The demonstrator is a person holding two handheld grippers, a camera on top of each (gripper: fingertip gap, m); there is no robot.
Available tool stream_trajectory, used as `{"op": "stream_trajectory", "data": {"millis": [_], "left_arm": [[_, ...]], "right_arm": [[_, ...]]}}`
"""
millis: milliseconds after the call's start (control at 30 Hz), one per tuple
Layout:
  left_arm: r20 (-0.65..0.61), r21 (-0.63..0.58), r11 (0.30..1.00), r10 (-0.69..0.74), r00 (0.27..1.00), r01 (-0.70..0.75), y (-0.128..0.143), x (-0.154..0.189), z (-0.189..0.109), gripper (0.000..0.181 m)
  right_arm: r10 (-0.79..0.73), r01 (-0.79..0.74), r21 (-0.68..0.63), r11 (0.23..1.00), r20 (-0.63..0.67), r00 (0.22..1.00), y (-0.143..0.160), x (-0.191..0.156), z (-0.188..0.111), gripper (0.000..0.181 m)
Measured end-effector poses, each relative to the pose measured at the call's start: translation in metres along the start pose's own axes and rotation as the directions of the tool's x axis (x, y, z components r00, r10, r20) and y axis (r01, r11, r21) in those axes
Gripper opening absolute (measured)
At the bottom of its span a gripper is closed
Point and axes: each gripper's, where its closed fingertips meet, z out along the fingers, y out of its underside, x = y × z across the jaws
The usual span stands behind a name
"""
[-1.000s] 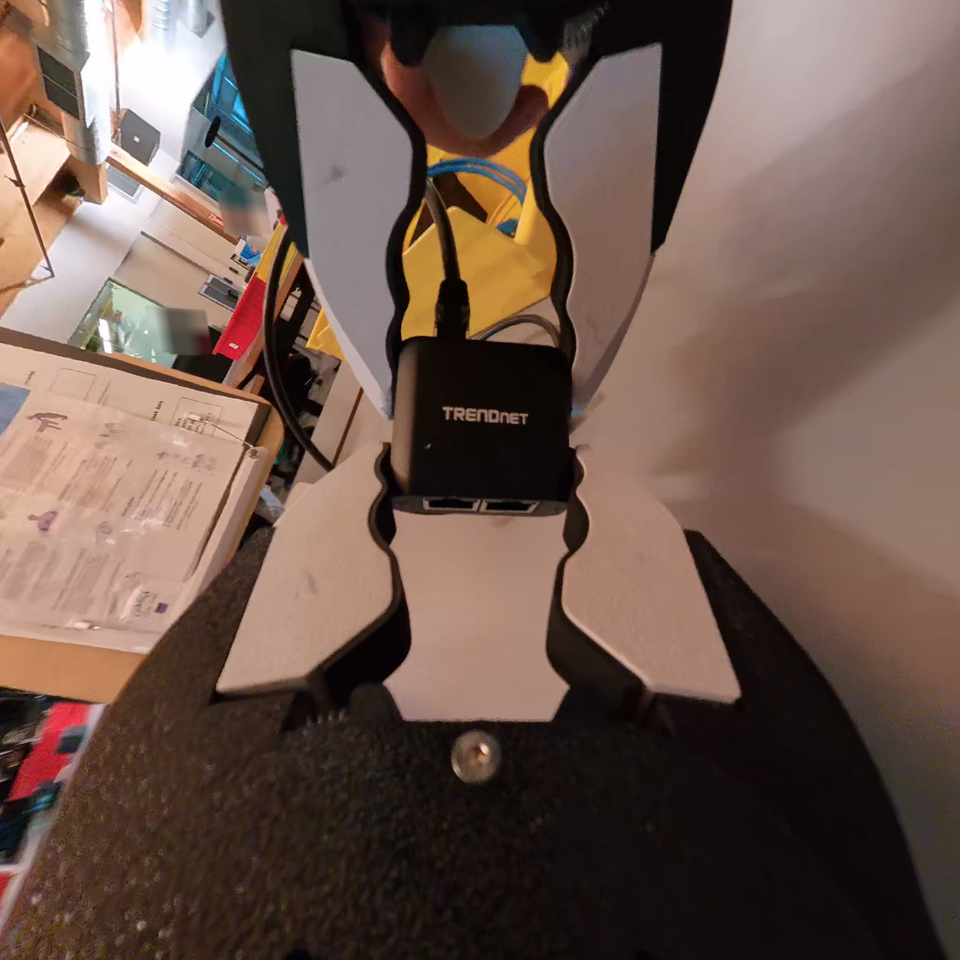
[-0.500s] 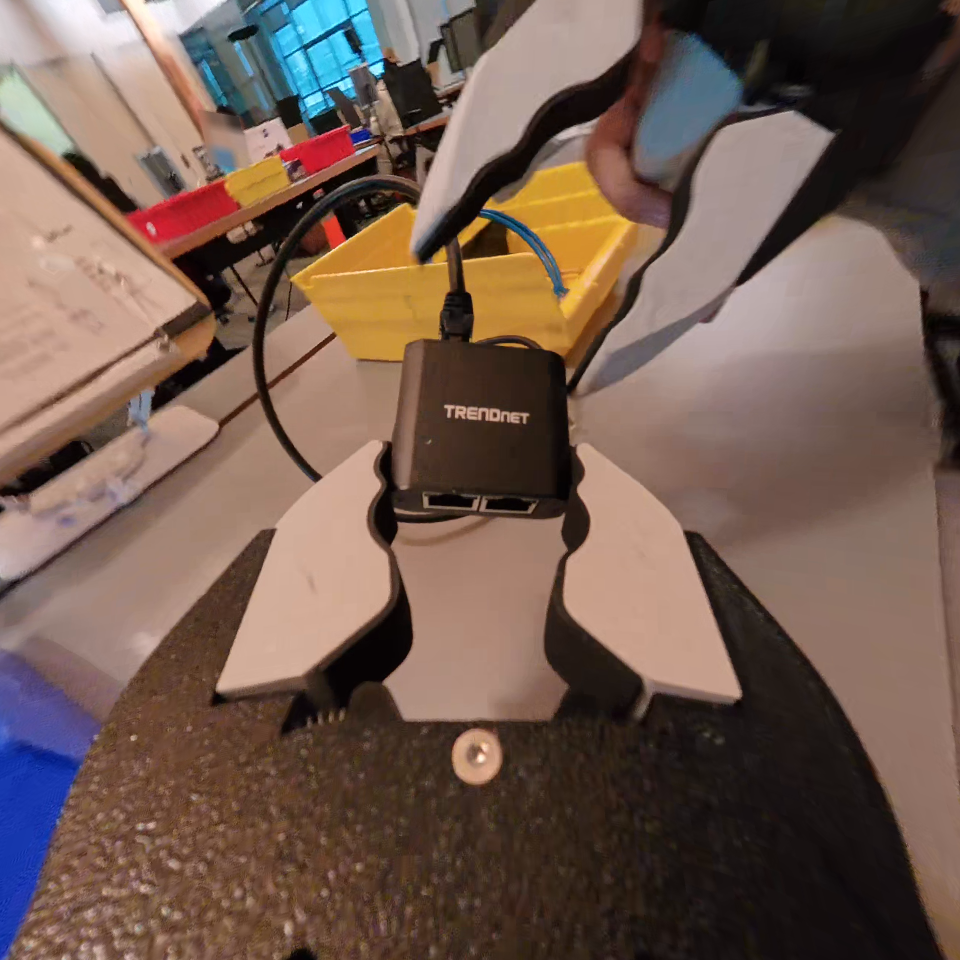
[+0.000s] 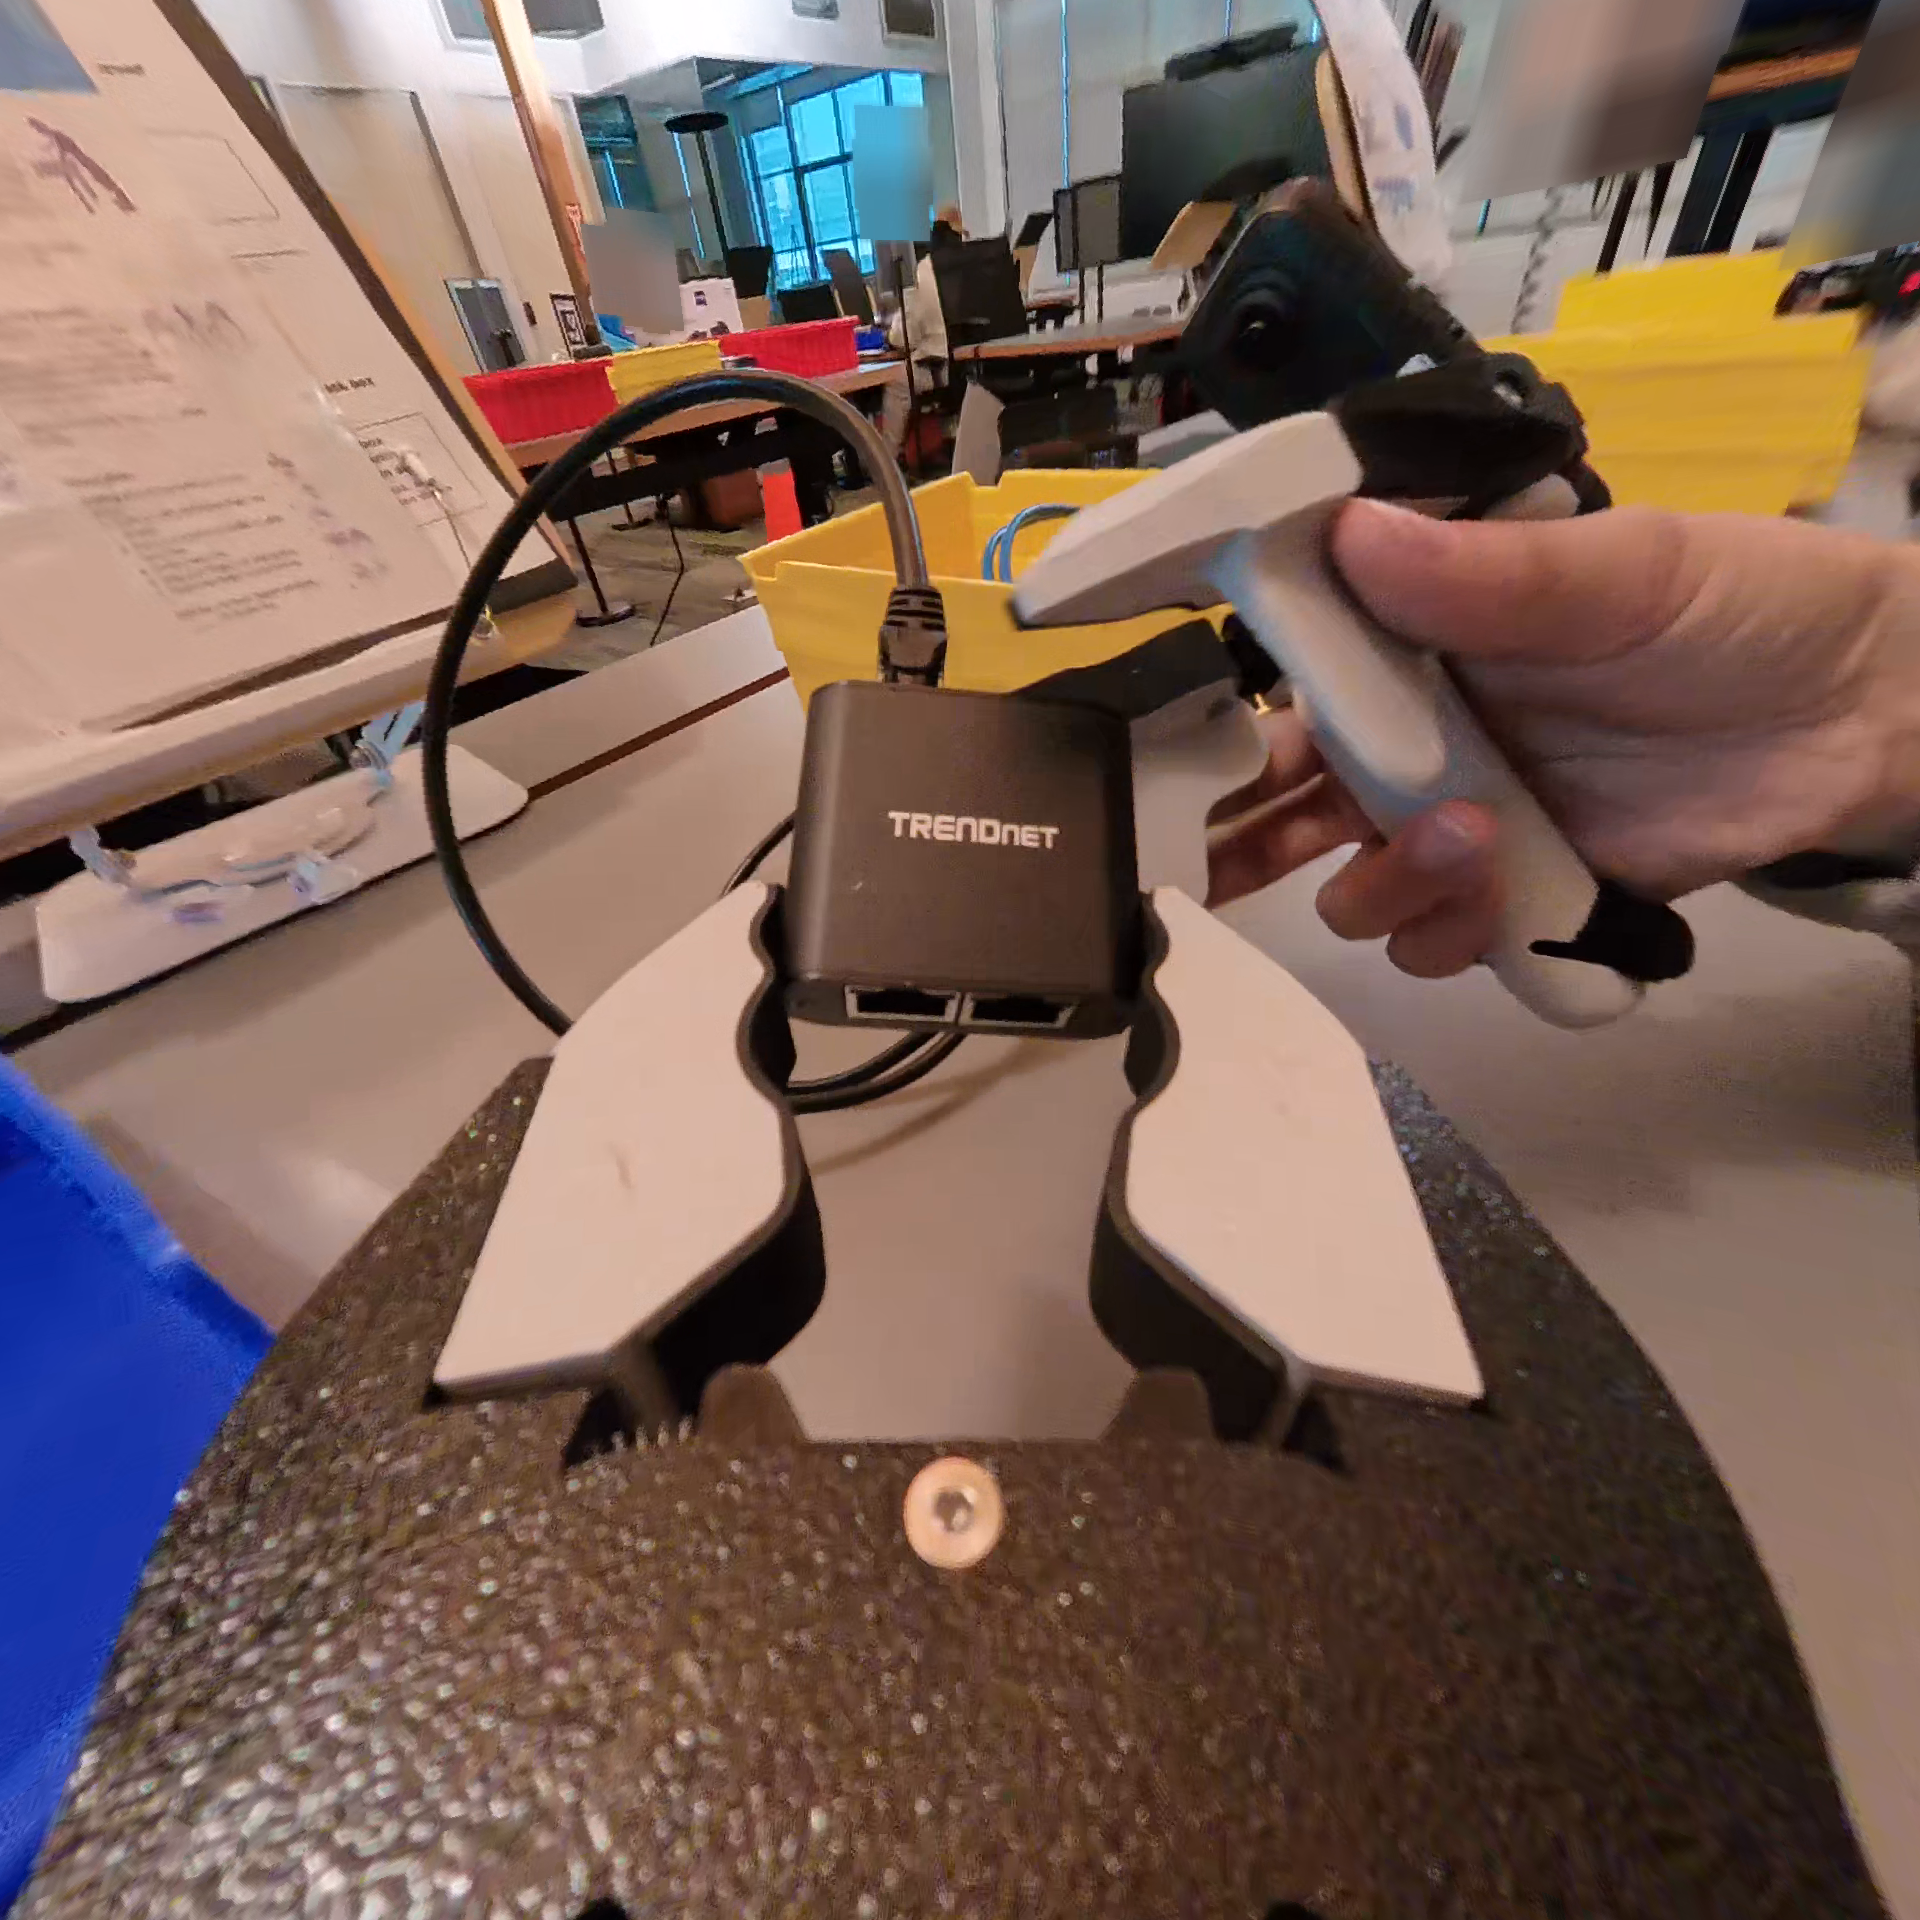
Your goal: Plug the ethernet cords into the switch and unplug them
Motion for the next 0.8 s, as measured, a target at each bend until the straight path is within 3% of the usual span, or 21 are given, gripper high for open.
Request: {"op": "stream_trajectory", "data": {"millis": [200, 800], "left_arm": [[0.034, -0.026, 0.999, 0.044, 0.998, -0.043, 0.004, 0.0, 0.003, 0.062], [0.071, -0.157, 0.985, 0.088, 0.994, -0.076, 0.016, 0.0, 0.008, 0.062]], "right_arm": [[0.148, -0.156, 0.149, 0.976, 0.064, 0.987, -0.007, 0.005, -0.002, 0.014], [0.147, -0.151, 0.179, 0.972, 0.033, 0.989, 0.0, 0.021, -0.005, 0.013]]}}
